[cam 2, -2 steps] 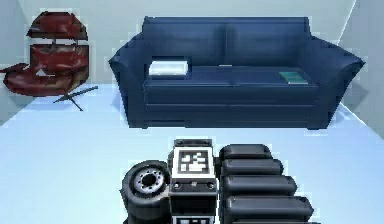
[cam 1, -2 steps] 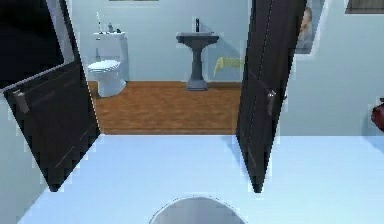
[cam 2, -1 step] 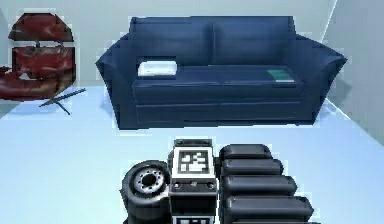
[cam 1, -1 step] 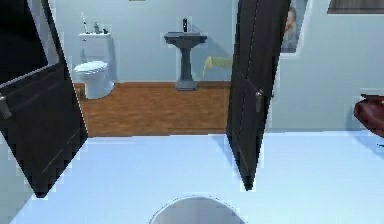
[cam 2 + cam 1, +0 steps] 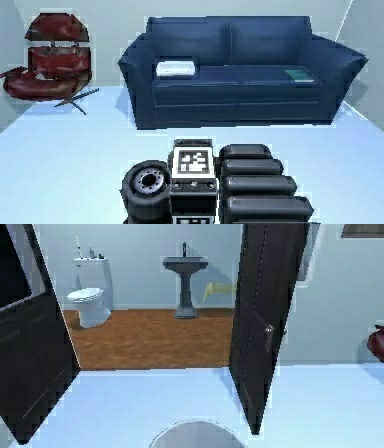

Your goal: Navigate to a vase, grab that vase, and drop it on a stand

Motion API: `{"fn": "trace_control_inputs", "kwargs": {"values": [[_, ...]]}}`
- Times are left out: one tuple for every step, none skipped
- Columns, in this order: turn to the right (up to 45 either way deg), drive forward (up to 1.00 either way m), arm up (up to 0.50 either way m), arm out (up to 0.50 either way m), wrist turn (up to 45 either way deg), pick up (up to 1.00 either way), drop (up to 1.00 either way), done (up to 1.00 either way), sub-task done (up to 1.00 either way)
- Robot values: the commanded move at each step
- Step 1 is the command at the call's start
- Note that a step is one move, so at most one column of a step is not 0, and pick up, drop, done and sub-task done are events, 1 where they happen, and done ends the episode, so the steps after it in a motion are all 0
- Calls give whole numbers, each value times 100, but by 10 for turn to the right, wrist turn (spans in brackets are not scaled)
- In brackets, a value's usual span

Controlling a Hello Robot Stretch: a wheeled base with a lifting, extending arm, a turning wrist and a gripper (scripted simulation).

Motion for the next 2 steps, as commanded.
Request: {"fn": "trace_control_inputs", "kwargs": {"values": [[-210, 0, 0, 0, 0, 0, 0, 0, 0], [0, 100, 0, 0, 0, 0, 0, 0, 0]]}}
